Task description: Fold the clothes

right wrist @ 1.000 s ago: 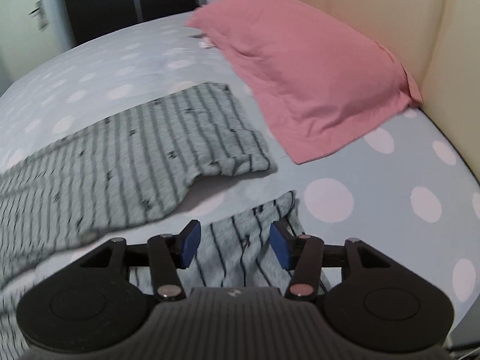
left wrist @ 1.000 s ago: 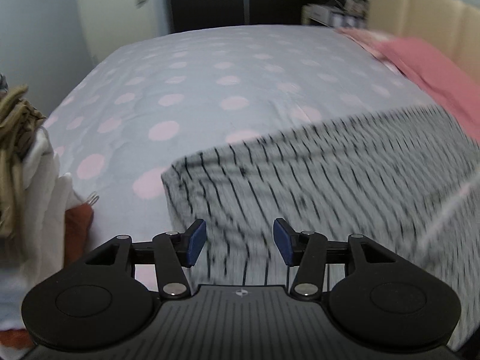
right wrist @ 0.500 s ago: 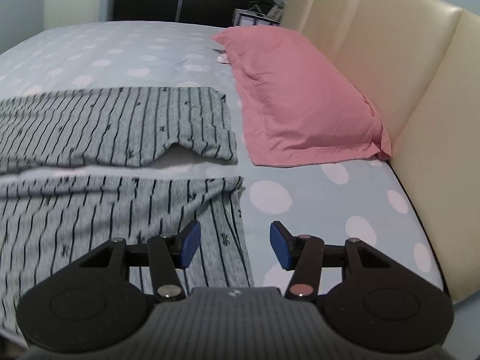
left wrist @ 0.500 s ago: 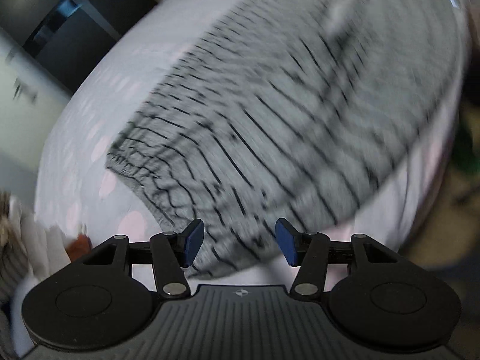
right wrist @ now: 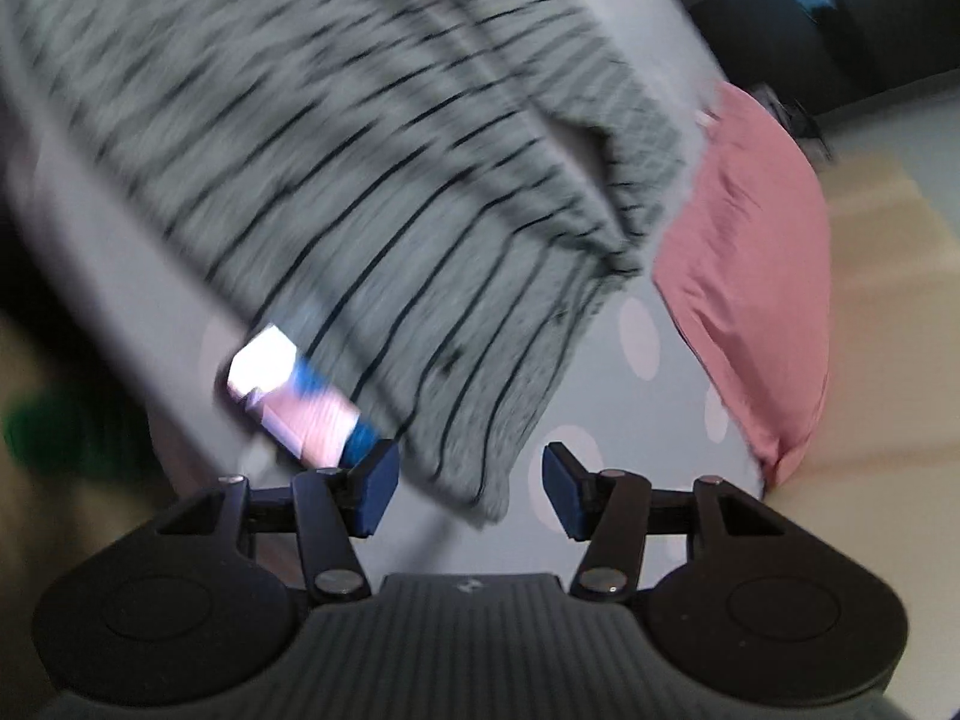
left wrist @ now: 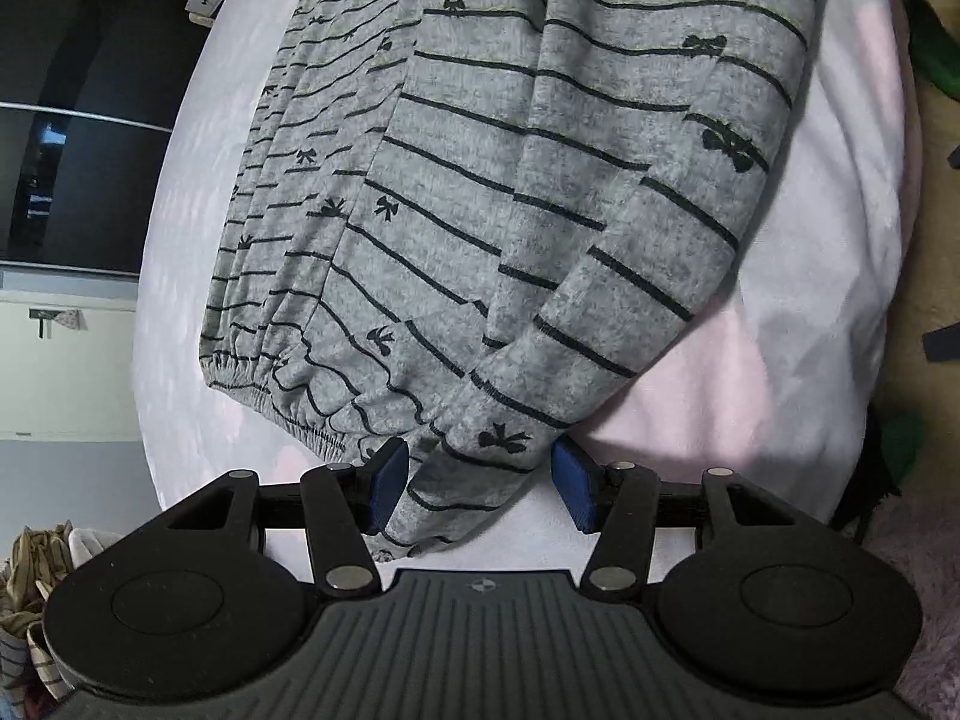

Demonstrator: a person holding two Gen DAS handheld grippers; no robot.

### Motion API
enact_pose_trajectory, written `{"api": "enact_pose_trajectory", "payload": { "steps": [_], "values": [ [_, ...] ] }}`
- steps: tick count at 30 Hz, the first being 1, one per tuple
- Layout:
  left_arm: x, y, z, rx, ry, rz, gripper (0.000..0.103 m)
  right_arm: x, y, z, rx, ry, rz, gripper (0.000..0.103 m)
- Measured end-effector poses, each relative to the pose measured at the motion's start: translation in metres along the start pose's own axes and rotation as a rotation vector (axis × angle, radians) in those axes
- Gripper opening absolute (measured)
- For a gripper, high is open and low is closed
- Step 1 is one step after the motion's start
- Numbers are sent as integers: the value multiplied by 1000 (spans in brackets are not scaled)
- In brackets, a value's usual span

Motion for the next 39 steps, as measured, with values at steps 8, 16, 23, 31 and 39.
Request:
{"api": "enact_pose_trajectory", "payload": {
  "steps": [8,16,23,31,39],
  "values": [
    [-9,1,-6,-35,-41,59,51,9,-35,-2,73,174,-8,52],
    [-19,-4,0,-85,-135,131,47,3,-53,1,82,212,11,17],
    [8,5,4,-45,41,-2,7,-15,-41,4,14,15,-20,3],
    [80,35,-4,-77,415,0,4,-63,11,14,-176,-285,-184,3],
    [155,51,-8,-144,693,104,3,-112,93,20,-411,-570,-425,2]
  ]
}}
Point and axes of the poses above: each gripper's, at about its wrist camera, not at the fingertips, and y roughly against the way its jaws point, x to its left, z to its top, the point moved 3 cm from there along -y, roughly the way its jaws point, and after that the axes turned 13 degrees about z, right-handed, at the moved point
